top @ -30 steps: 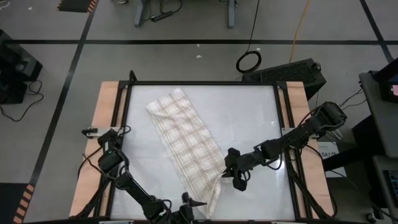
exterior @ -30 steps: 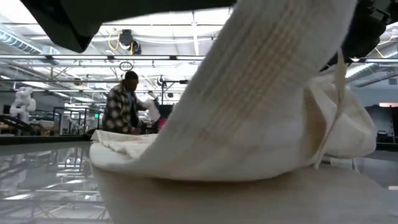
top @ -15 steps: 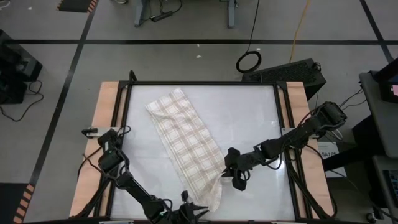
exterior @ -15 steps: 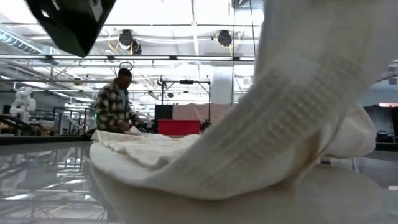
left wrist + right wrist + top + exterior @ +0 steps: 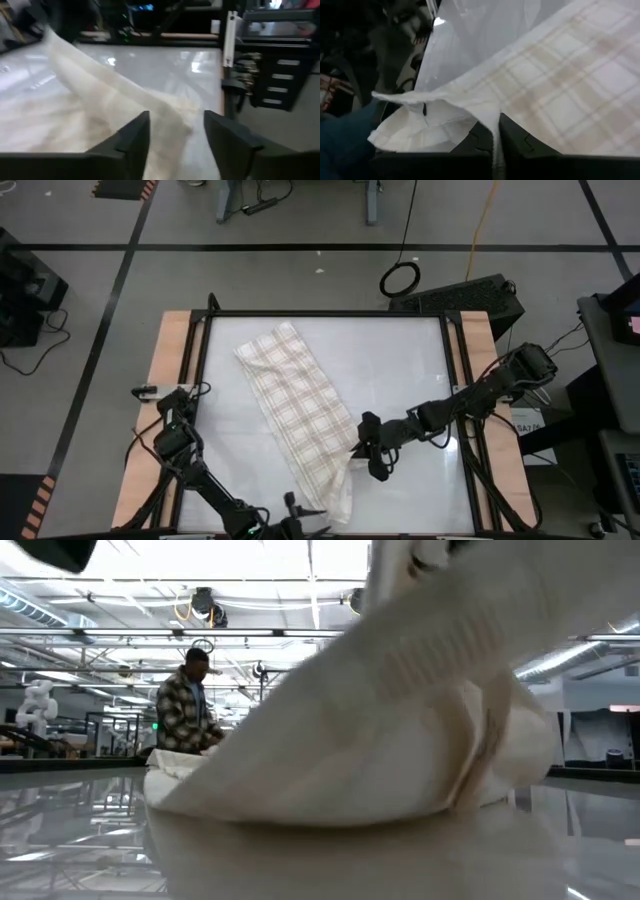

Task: Roll towel
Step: Roll the white-brown patterned towel

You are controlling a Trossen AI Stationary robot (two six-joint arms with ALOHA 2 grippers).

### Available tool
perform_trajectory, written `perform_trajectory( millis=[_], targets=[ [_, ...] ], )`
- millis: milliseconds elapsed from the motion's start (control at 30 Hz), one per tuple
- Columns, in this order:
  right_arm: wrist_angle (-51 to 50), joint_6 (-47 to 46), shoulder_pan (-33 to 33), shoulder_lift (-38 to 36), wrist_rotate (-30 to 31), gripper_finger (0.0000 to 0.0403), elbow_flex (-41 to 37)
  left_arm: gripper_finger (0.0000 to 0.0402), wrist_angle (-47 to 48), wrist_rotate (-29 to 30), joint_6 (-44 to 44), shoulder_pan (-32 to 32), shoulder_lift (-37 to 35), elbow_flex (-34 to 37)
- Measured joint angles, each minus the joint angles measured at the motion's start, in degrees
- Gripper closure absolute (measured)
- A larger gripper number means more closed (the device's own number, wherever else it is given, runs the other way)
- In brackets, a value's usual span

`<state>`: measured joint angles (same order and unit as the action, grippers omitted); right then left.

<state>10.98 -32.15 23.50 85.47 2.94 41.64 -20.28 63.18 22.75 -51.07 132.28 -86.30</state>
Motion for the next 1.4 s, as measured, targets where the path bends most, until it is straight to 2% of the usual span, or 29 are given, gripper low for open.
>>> perform_trajectory(
  millis=[100,233,367,467,567,700,800,900,1033,1167,1267,1400],
  targets=[
    [-2.73,-0.92,1.85,0.02,-1.18,0.0399,-0.02,0.0178,-0.31,3.21,-2.13,-0.5,-0.15,0.0],
    [-3.36,-4.64,4.49,0.0,-1.37,0.0399,-0.02,0.0172,1.06,5.23,1.92,-0.94,-0.15,0.0],
    [-3.07,-6.67,5.65,0.01,2.55,0.0399,-0.02,0.0172,0.72,-2.08,7.67,0.81,-0.15,0.04],
    [-3.03,-5.17,5.65,0.01,4.71,0.0399,-0.02,0.0171,0.2,-4.47,7.96,2.45,-0.13,0.04],
    [-3.35,-4.23,5.63,0.01,6.57,0.0399,-0.02,0.0171,-1.16,-0.82,4.27,3.48,-0.04,0.05],
    [-3.45,-4.71,5.31,0.0,8.17,0.0399,-0.02,0.0171,-10.67,2.84,-6.89,4.2,-0.98,0.03],
    [-3.45,-5.08,4.65,0.0,9.0,0.0399,-0.02,0.0171,-15.09,-1.77,-11.48,4.46,-1.15,-0.09],
    [-2.87,-4.99,3.75,0.02,9.02,0.0399,-0.02,0.017,-11.37,-6.42,-11.16,3.78,-0.98,-0.03],
    [-2.13,-4.02,2.22,0.02,9.23,0.0399,-0.02,0.0161,-6.46,-7.01,-15.44,0.84,-0.96,-0.02],
    [-2.04,-3.26,0.9,0.0,9.29,0.0399,-0.02,0.0164,-7.14,-7.45,-23.94,-0.68,-0.89,0.0],
    [-1.06,-2.85,0.51,0.02,9.29,0.0399,-0.02,0.0179,-6.85,-7.53,-29.76,0.22,-0.89,0.0],
    [1.27,-2.22,0.51,0.0,9.26,0.0399,-0.02,0.0206,-5.58,-9.47,-31.26,3.57,-0.89,0.0]
  ],
)
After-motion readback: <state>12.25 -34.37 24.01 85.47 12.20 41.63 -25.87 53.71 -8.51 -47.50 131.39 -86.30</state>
